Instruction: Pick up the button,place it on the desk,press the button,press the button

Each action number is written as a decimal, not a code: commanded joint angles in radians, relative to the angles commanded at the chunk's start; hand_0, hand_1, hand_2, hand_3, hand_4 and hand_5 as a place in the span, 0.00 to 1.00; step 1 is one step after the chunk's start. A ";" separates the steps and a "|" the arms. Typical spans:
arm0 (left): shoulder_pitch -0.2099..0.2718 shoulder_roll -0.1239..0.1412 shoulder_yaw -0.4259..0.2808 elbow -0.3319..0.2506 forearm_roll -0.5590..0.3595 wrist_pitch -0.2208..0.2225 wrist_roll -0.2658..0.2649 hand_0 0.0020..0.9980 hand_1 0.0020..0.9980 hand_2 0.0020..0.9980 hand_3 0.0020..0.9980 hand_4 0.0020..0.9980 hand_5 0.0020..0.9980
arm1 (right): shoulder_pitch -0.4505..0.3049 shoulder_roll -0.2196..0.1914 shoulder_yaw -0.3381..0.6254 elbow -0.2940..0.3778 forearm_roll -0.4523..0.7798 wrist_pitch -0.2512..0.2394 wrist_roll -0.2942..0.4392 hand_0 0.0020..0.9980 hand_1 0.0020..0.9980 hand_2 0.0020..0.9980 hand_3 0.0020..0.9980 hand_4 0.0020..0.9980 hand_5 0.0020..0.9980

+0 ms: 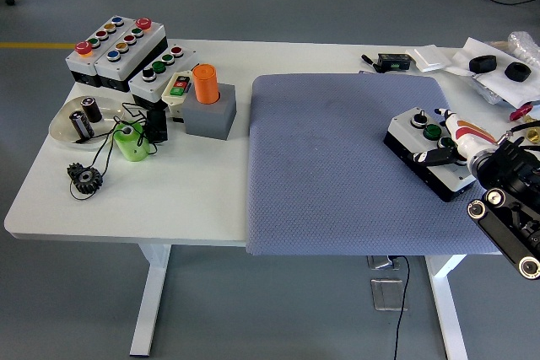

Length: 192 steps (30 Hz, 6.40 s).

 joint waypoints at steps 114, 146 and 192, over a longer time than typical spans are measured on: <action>0.000 0.000 -0.020 0.000 0.016 0.002 0.005 0.65 0.71 0.70 0.50 0.33 1.00 | 0.146 -0.191 -0.407 0.096 -0.094 0.112 0.610 0.97 0.91 1.00 1.00 0.91 0.26; 0.009 -0.002 -0.042 0.000 0.058 0.002 0.016 0.65 0.71 0.70 0.50 0.32 1.00 | -0.092 -0.371 -0.086 0.481 0.101 0.047 0.444 0.12 0.00 0.05 0.71 0.77 0.58; 0.001 -0.001 -0.023 0.000 0.029 -0.002 0.008 0.65 0.71 0.70 0.51 0.32 1.00 | -0.145 -0.376 -0.072 0.452 0.069 0.114 0.394 0.12 0.00 0.03 0.68 0.71 0.67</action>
